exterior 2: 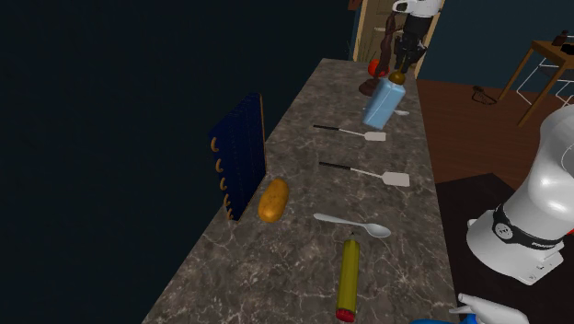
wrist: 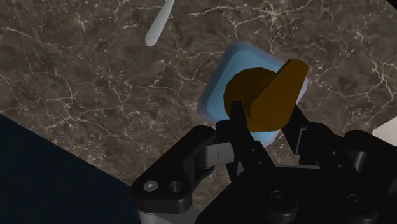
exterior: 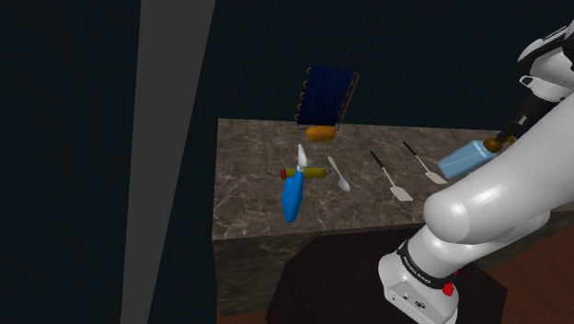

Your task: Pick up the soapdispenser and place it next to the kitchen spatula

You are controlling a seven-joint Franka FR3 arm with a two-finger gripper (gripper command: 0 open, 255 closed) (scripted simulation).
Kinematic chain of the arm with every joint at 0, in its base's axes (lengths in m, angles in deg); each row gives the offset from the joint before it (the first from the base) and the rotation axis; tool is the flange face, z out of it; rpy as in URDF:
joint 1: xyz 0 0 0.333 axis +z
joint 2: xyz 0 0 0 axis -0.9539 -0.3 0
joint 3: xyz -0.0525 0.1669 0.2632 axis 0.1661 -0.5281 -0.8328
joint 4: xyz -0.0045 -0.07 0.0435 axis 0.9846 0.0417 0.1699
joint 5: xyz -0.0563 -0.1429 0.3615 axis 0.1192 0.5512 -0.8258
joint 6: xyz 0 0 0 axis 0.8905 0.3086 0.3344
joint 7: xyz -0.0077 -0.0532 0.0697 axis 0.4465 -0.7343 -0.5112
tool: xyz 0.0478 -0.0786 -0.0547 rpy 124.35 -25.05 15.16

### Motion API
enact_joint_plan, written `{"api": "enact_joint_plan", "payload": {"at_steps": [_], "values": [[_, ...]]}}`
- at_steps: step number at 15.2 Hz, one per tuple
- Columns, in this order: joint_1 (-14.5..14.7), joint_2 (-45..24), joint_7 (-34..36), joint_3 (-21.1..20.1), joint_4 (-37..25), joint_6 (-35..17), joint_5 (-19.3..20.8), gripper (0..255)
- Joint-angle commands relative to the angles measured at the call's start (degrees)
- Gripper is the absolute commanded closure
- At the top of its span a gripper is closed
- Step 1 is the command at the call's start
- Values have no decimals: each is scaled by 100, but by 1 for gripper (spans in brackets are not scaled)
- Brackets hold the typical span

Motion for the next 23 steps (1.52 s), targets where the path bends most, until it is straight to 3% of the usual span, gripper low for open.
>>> {"api": "enact_joint_plan", "payload": {"at_steps": [1,8,9,14,18,23], "values": [[-5,-25,-25,8,73,-91,-27,255],[-5,-27,-26,8,72,-91,-29,255],[-5,-27,-26,8,72,-91,-29,0],[-5,-24,-24,8,74,-91,-26,0],[22,349,227,-85,-430,617,319,0],[16,348,226,-91,-430,617,318,0]]}}
